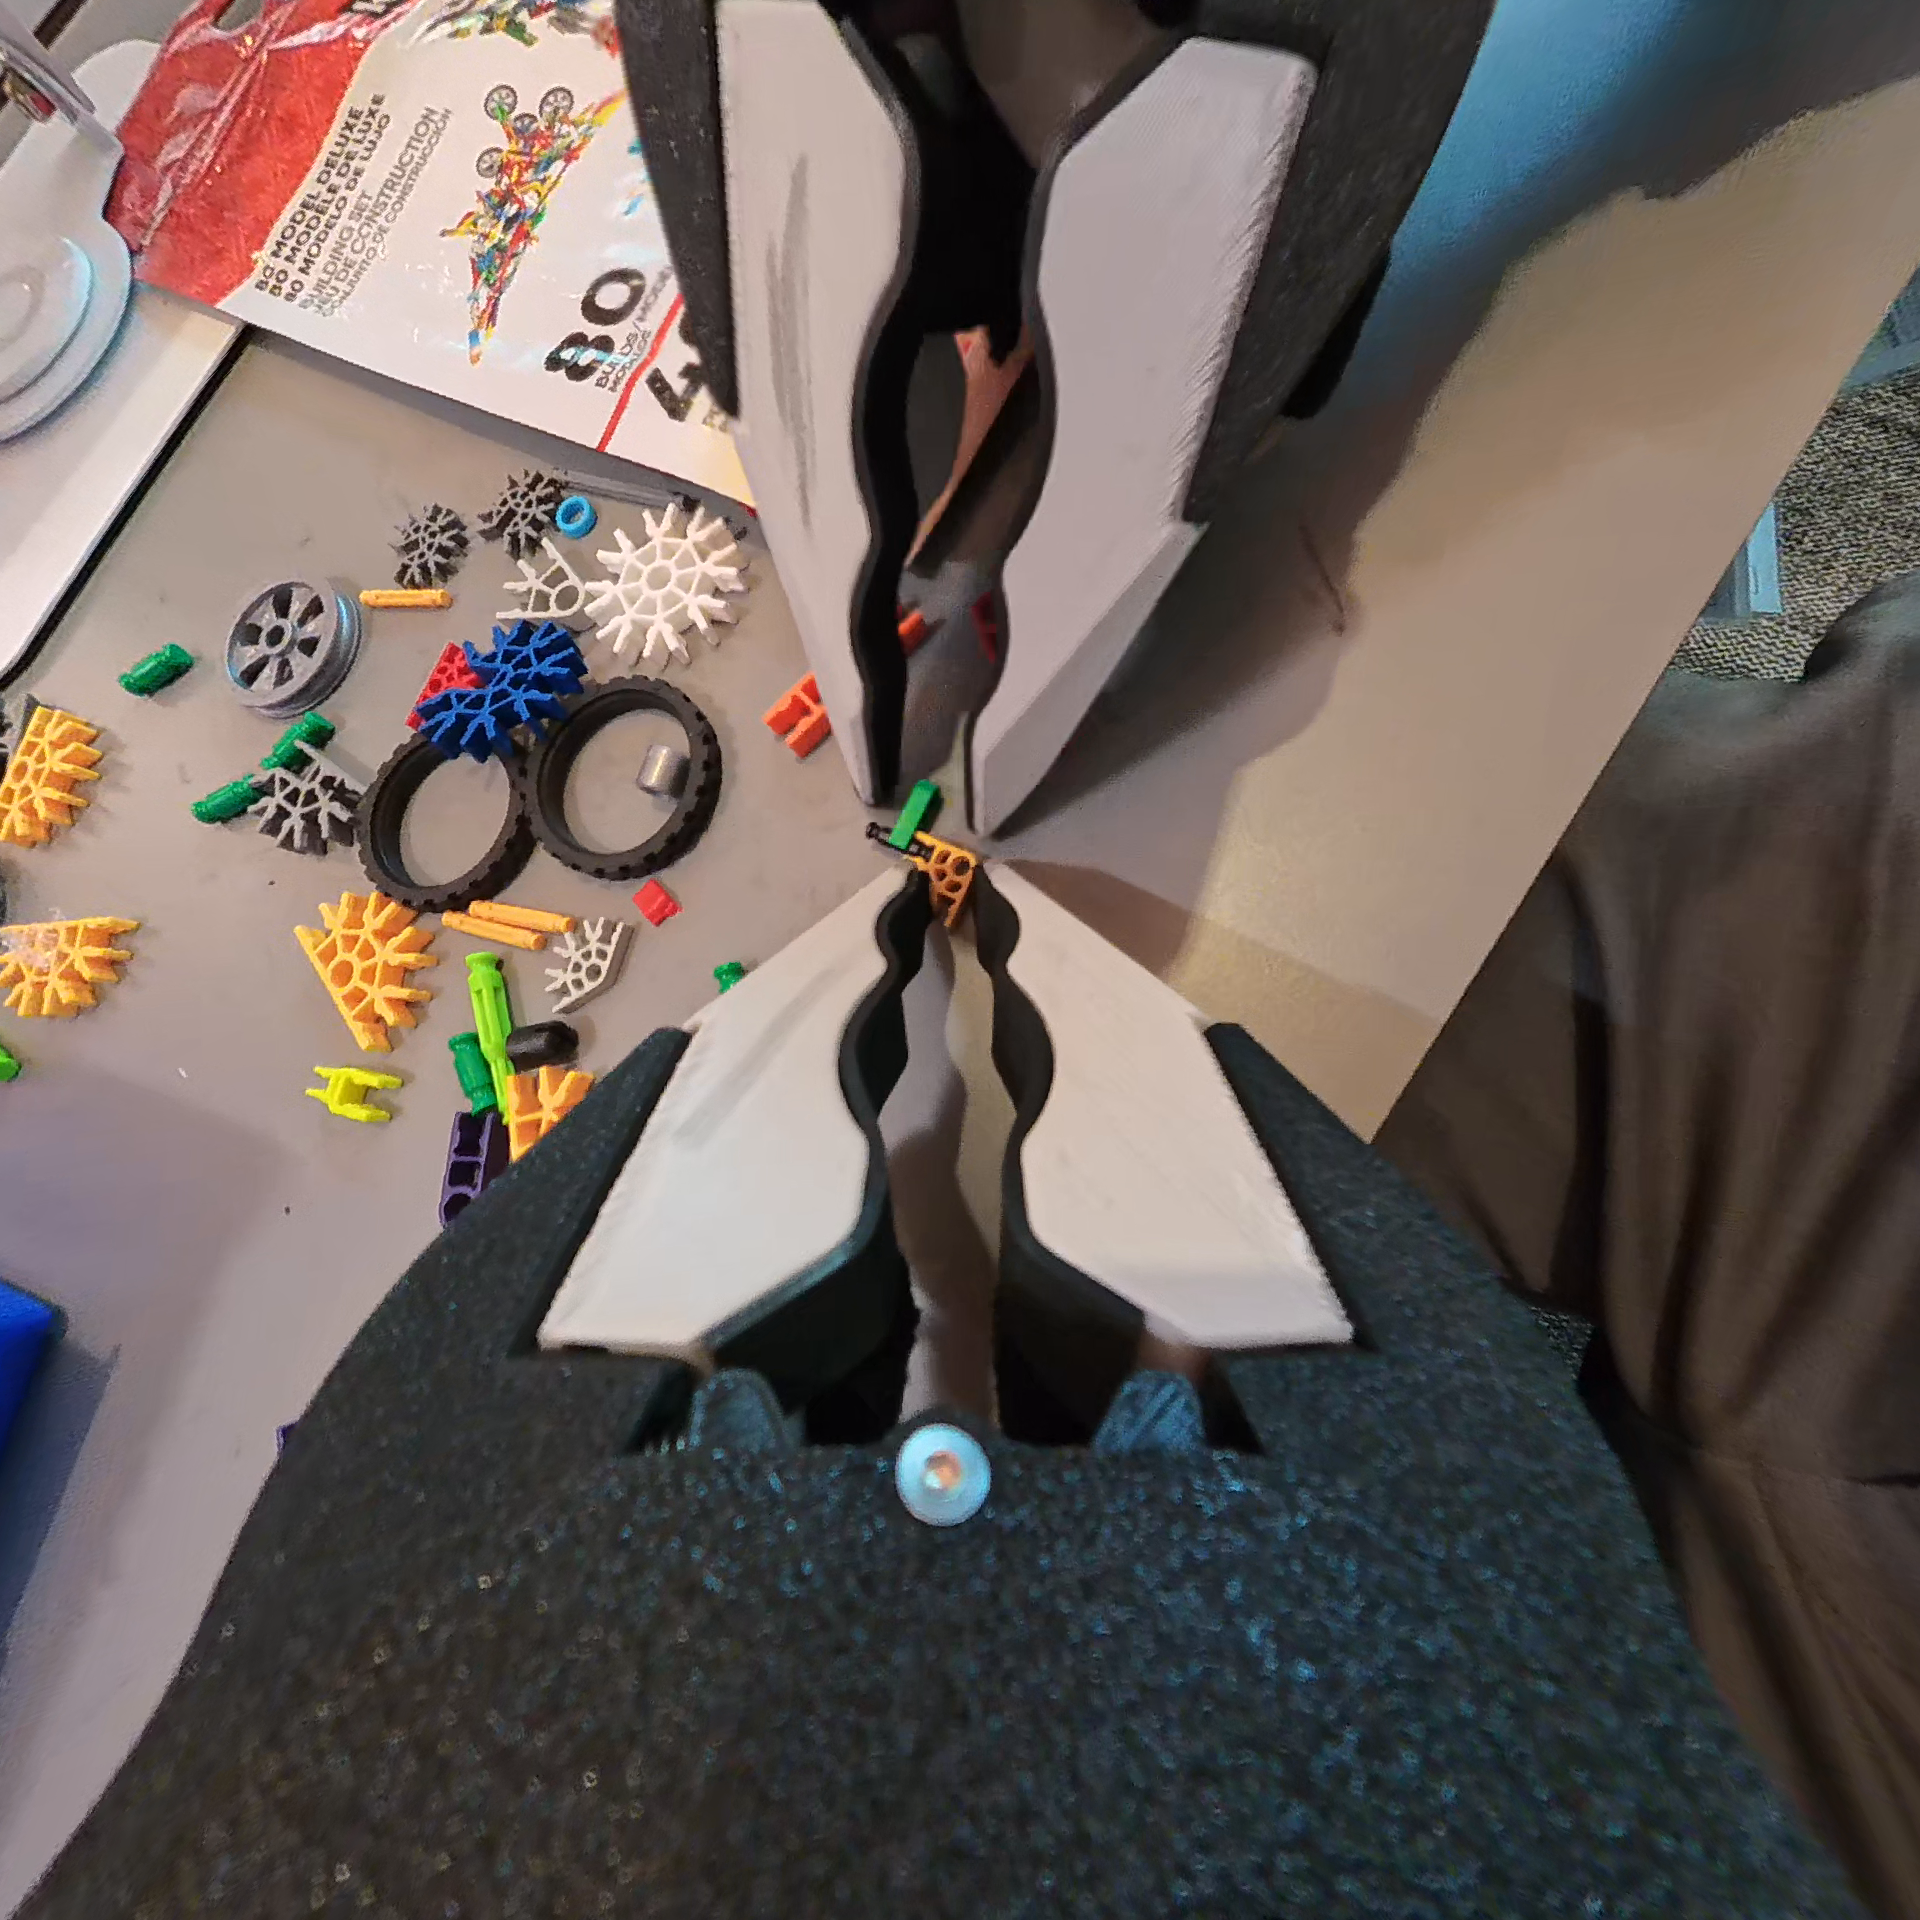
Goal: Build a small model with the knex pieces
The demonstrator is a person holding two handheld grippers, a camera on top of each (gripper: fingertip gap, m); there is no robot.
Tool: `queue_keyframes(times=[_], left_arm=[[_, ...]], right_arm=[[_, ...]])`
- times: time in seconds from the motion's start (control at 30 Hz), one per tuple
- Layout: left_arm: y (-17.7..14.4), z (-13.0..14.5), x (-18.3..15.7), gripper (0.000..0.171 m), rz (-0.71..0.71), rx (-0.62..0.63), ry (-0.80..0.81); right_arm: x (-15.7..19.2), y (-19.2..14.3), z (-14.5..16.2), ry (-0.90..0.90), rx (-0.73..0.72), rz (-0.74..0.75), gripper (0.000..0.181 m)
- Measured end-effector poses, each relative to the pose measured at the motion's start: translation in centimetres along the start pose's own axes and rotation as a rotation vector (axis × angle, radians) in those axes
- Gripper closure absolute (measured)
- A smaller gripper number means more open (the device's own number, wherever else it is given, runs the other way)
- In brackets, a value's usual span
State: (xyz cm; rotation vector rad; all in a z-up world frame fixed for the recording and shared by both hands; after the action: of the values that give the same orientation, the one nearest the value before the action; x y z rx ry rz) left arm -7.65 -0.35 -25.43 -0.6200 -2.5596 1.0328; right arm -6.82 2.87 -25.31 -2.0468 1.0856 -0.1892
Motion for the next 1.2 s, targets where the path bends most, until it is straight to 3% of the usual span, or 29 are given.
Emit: queue_keyframes(times=[0.23,0.67,1.2], left_arm=[[0.0,0.0,0.0,0.165,0.039,-0.008,0.039],[-0.3,0.2,0.1,0.166,0.210,-0.030,0.135],[-0.7,0.4,-0.3,0.166,0.459,-0.024,0.233]], right_arm=[[-0.7,-1.4,-0.2,-0.076,-0.068,-0.062,0.162],[-0.9,0.0,0.0,-0.288,0.000,-0.293,0.155],[0.2,0.1,-0.2,-0.342,-0.043,-0.447,0.160]])
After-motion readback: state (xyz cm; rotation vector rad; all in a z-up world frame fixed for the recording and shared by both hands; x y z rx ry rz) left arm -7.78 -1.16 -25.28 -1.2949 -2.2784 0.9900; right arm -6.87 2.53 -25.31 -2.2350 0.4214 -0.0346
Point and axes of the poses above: each gripper's, where its closed fingertips meet, y out along the fingers, z out of its underside, x = y × z across the jaws, the point moved 2 cm from there along -y, back along the fingers, and after that the axes turned 9 degrees about z, right-handed, at the moved point
